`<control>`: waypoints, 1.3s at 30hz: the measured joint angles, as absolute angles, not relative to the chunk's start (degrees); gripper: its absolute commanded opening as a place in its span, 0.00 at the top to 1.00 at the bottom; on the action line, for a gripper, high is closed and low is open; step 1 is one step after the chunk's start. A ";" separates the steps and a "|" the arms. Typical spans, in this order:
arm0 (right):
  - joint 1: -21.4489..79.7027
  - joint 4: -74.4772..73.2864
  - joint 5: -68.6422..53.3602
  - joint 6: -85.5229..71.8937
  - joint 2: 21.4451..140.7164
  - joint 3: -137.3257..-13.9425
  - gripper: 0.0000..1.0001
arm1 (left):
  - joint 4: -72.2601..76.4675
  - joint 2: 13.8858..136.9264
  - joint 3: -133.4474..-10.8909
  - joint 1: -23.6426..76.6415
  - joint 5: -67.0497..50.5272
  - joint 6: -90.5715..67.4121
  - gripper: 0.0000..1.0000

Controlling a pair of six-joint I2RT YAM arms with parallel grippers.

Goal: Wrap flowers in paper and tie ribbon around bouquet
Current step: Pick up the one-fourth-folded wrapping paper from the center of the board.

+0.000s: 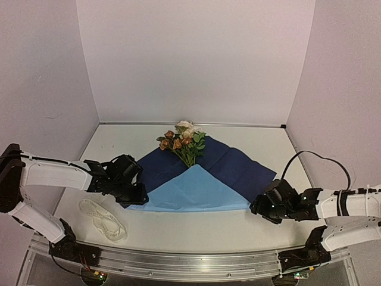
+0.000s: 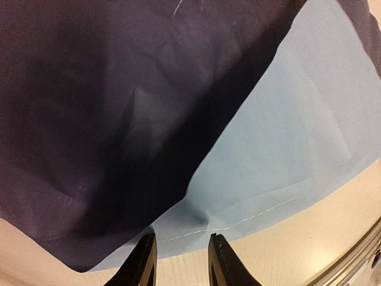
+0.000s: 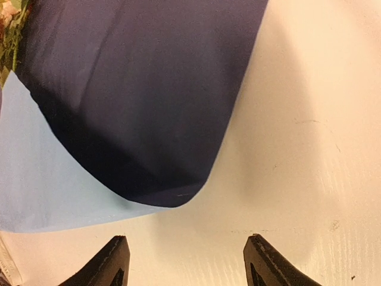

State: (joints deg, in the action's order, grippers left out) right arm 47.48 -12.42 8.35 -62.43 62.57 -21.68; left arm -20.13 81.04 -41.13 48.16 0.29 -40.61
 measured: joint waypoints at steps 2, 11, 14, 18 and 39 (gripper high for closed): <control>47.48 -12.61 8.00 -63.74 63.24 -21.20 0.34 | -20.51 81.13 -42.93 48.18 -0.49 -39.75 0.69; 47.61 -1.41 8.23 -68.54 68.22 -19.22 0.38 | -18.85 90.35 -54.62 53.58 -6.51 -33.63 0.69; 48.34 2.05 8.67 -70.21 69.15 -18.61 0.39 | -16.88 96.11 -59.53 56.21 -8.52 -31.22 0.69; 50.99 4.37 10.80 -72.68 69.26 -17.55 0.39 | -14.08 103.12 -64.66 57.46 -10.89 -28.95 0.70; 54.63 32.79 21.69 -82.82 84.86 -14.35 0.70 | -10.43 113.78 -68.53 57.82 -13.84 -26.83 0.72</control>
State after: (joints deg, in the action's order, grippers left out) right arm 54.63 32.79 21.69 -82.82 84.86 -14.35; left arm -10.43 113.78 -68.53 57.82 -13.84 -26.83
